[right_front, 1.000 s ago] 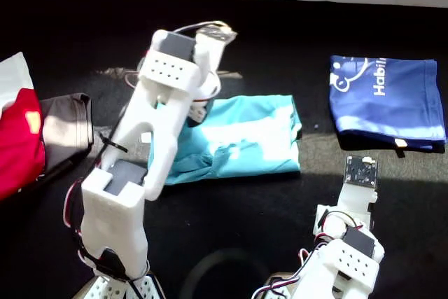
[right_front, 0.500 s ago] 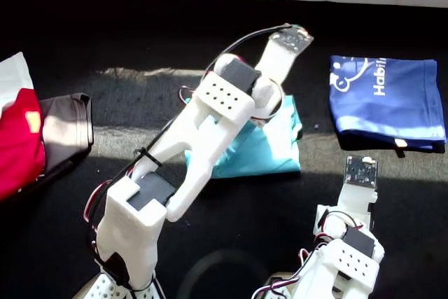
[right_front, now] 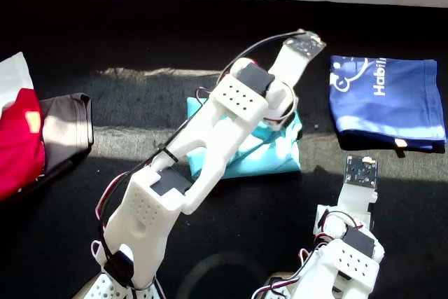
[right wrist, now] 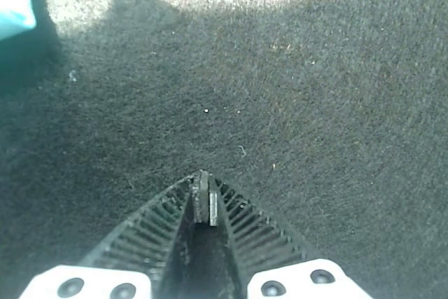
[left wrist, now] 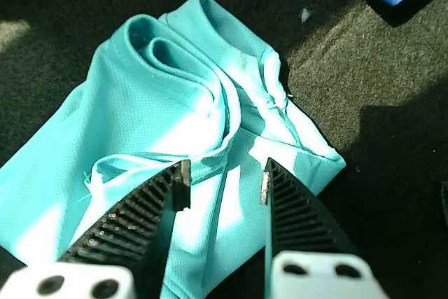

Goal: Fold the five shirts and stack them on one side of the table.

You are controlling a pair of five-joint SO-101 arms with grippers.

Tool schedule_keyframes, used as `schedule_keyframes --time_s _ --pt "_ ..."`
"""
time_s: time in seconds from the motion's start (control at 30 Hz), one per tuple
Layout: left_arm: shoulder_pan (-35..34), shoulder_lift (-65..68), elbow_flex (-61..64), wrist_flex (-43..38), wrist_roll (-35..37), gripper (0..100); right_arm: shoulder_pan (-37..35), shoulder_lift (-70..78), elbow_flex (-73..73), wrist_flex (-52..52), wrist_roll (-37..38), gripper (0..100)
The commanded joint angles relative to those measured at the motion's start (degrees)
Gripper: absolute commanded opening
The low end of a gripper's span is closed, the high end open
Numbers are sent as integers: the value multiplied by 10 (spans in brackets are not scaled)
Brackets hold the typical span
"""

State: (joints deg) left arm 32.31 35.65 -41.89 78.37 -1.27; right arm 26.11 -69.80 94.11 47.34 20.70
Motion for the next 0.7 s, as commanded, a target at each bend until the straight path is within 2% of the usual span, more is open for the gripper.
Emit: schedule_keyframes --time_s 0.0,0.1,0.2,0.37,0.5,0.67 --pt "-7 -7 -97 39 1 184 -2 -1 16 -9 -1 6" --pt "-36 -3 -165 100 -2 168 -2 -1 16 -9 -1 6" --pt "-80 -1 -153 134 0 3 -2 -1 16 -9 -1 6" --pt "-123 -1 -58 132 0 11 -2 -1 16 -9 -1 6" --pt "-119 -1 5 130 1 10 -2 -1 16 -9 -1 6" --pt "-115 -1 51 76 1 10 -2 -1 16 -9 -1 6"
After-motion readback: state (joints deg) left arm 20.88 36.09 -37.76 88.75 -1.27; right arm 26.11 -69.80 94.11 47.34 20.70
